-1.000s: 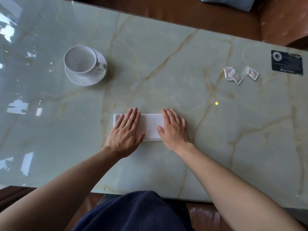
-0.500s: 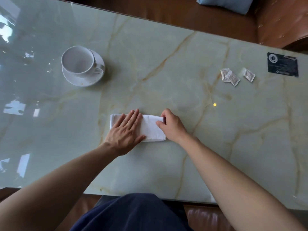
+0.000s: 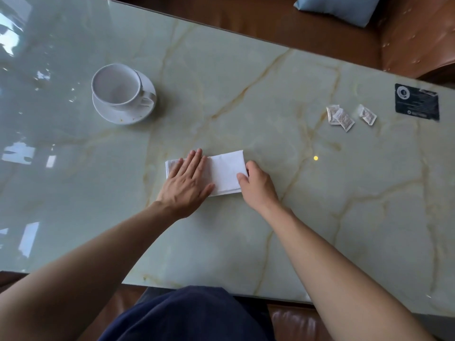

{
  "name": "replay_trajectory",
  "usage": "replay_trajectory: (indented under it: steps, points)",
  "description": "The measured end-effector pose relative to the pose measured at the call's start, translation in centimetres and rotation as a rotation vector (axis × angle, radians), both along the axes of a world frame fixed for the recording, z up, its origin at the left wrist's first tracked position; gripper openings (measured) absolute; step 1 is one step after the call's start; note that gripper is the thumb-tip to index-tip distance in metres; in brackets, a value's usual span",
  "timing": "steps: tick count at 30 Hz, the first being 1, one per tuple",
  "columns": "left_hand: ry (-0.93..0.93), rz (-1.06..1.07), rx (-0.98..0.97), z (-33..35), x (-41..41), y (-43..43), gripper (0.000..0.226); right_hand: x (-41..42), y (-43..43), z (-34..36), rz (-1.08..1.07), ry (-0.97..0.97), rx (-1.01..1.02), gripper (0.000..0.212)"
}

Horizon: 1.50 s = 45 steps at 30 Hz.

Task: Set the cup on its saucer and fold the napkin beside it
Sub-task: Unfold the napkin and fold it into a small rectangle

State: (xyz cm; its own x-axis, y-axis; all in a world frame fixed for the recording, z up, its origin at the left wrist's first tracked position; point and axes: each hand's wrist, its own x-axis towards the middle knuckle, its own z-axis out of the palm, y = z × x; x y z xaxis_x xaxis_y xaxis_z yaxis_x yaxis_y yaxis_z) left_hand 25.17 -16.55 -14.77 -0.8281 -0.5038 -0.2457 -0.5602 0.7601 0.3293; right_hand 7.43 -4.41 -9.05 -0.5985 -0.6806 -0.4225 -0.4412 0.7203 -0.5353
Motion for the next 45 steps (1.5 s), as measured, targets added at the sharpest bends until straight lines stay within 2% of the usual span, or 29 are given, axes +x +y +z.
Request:
replay_trajectory:
  steps: [6,9,16,24,27,30,32,35,39,45]
  points:
    - [0.064,0.186,-0.023,0.8,4.6,-1.9,0.076,2.1,-0.7,1.3,0.002,0.093,-0.153,0.015]
    - [0.054,0.244,0.022,0.7,6.7,-2.0,0.083,4.1,-1.8,1.9,0.044,0.105,-0.240,0.011]
    - [0.056,0.260,0.106,1.0,8.1,-1.8,0.094,9.6,-5.1,1.2,0.177,0.179,-0.333,0.018]
    - [0.117,0.220,0.142,1.5,9.3,-2.2,0.101,12.7,-6.3,-1.8,0.295,0.086,-0.203,0.032]
    - [0.133,0.173,0.188,1.7,9.6,-2.9,0.094,12.0,-5.7,-1.6,0.256,0.037,-0.316,0.029]
    - [0.190,0.248,0.192,2.0,8.0,-2.6,0.081,9.8,-4.8,-2.0,0.240,0.297,-0.388,0.036]
    - [0.187,0.259,0.090,2.0,6.1,-1.8,0.072,8.3,-4.6,-2.7,0.299,0.435,-0.334,0.040]
    - [0.081,0.226,-0.021,1.3,4.1,-0.5,0.069,7.6,-4.4,-4.2,0.493,0.411,-0.157,0.053]
    - [-0.060,0.198,-0.033,-0.4,4.7,-0.2,0.071,7.6,-3.8,-5.8,0.625,0.405,-0.004,0.067]
    - [-0.122,0.180,0.013,-0.2,4.6,-0.8,0.074,7.3,-4.1,-5.2,0.662,0.387,0.043,0.069]
